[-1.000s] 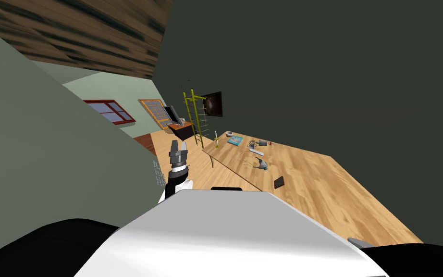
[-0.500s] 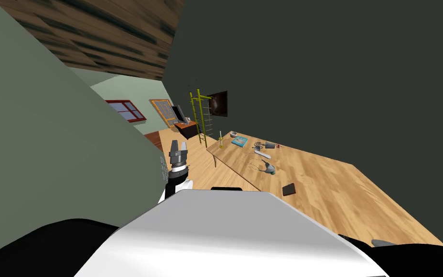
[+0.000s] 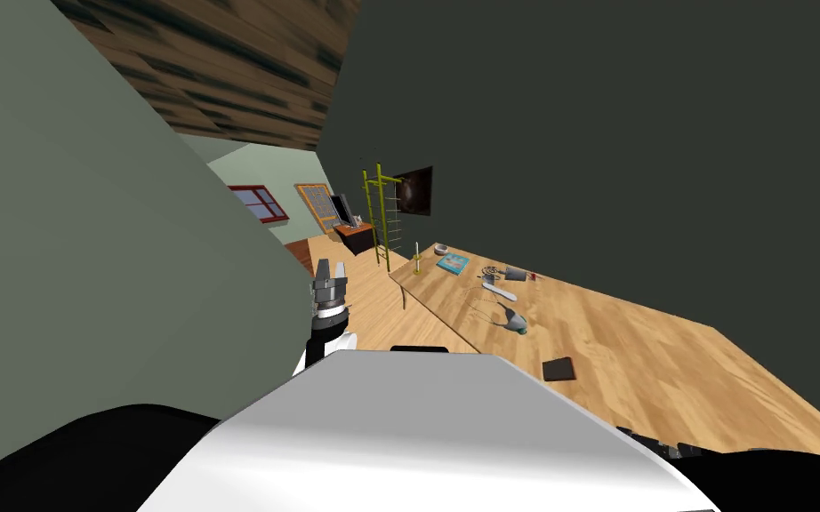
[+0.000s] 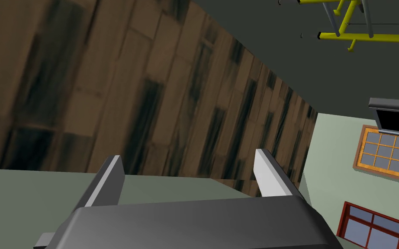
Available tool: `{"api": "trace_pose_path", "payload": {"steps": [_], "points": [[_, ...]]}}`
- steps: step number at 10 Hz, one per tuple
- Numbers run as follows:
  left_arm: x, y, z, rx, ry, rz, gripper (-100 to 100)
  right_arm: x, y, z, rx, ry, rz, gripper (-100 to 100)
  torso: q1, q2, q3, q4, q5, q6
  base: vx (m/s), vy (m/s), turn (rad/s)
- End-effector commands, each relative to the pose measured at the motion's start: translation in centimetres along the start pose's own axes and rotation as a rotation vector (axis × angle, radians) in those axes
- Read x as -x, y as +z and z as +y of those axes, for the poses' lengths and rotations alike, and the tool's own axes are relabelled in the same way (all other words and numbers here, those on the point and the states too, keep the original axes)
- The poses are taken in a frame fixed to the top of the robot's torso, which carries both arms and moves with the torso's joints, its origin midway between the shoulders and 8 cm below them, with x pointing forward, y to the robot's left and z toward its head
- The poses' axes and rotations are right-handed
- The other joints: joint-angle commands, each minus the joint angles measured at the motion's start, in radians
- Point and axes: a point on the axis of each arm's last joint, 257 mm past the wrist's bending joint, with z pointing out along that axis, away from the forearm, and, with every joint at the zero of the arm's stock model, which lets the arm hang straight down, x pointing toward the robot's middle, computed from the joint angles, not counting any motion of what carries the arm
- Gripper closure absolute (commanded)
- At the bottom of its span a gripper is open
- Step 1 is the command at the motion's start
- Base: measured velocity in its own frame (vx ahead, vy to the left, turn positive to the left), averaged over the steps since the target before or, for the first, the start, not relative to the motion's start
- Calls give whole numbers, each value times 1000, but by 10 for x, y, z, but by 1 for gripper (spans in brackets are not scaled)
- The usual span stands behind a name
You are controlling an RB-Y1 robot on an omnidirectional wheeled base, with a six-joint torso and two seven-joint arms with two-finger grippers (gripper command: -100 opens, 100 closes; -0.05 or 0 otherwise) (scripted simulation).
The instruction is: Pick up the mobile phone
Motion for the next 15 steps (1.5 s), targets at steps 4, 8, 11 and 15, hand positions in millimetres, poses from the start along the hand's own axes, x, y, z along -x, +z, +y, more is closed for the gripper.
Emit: {"api": "trace_pose_path", "payload": {"steps": [4,8,11,15], "points": [[0,0,0,0,0,0,0,-18,-49,-63,-119,-78,109,-100,0,-3,-2,-1,0,0,77,51,147],[0,0,0,0,0,0,0,-13,-75,-93,-174,-118,140,-100,-1,-4,-2,-1,-1,1,79,28,107],[0,0,0,0,0,0,0,-26,-61,-89,-176,-105,138,-100,-4,3,2,1,-2,1,17,-9,45],[0,0,0,0,0,0,0,-30,-55,-87,-172,-100,137,100,-5,4,2,1,-2,1,7,-8,25]]}}
